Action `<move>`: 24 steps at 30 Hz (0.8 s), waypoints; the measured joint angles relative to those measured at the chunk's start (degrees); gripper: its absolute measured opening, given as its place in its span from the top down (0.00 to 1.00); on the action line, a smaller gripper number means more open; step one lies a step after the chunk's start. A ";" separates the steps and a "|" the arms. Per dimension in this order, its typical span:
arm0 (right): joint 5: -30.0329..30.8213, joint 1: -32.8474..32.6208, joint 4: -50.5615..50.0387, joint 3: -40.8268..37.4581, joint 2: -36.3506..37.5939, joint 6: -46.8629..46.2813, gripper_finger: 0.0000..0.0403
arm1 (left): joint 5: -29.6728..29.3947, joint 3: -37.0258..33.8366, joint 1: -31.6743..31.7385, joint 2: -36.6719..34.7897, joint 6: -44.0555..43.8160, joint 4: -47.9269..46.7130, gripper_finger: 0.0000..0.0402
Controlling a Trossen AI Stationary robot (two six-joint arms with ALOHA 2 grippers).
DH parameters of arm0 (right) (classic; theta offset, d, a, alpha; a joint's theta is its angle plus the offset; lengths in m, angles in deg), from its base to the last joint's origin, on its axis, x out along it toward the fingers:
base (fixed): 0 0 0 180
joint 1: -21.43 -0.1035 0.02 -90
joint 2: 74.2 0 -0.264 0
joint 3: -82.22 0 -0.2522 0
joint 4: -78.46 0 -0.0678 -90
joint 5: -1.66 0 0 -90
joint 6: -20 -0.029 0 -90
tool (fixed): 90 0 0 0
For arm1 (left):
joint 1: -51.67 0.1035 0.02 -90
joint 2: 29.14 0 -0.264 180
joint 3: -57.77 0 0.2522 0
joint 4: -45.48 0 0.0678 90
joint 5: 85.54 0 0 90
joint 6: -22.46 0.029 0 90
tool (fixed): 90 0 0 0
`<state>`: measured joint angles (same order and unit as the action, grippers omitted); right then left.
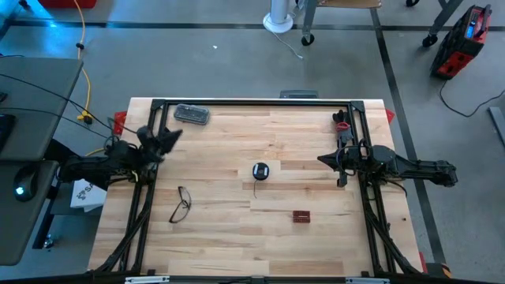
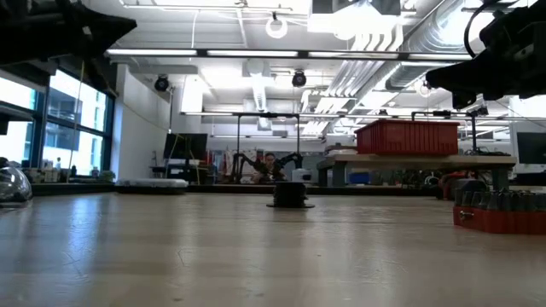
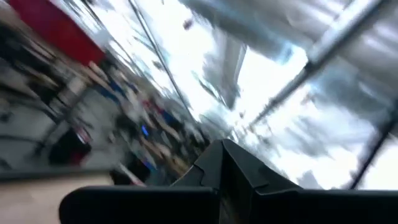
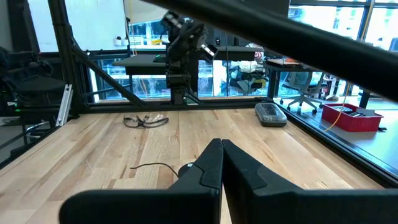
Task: Coil cords
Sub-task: Uncoil the black wire from the spool
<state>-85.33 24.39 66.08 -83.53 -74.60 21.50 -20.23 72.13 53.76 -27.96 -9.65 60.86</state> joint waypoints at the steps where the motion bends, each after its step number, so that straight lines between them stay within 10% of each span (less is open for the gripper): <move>1: 0.00 0.00 0.02 0.00 0.00 0.00 1.00 | -2.69 0.00 0.36 1.06 -2.23 1.68 0.99; 8: 0.00 0.00 0.02 -0.02 0.00 0.00 1.00 | 6.49 5.91 2.09 20.70 -21.35 2.35 1.00; 17: 1.32 0.17 0.07 0.00 0.00 3.71 1.00 | 23.06 35.60 4.98 57.78 -7.20 1.86 1.00; 24: 0.81 0.14 17.91 0.00 -0.02 -8.52 1.00 | 37.85 52.56 8.61 66.84 -6.20 -12.13 1.00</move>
<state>-84.52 24.54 84.00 -83.53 -74.62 12.98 17.62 124.70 62.37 38.88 -15.85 48.73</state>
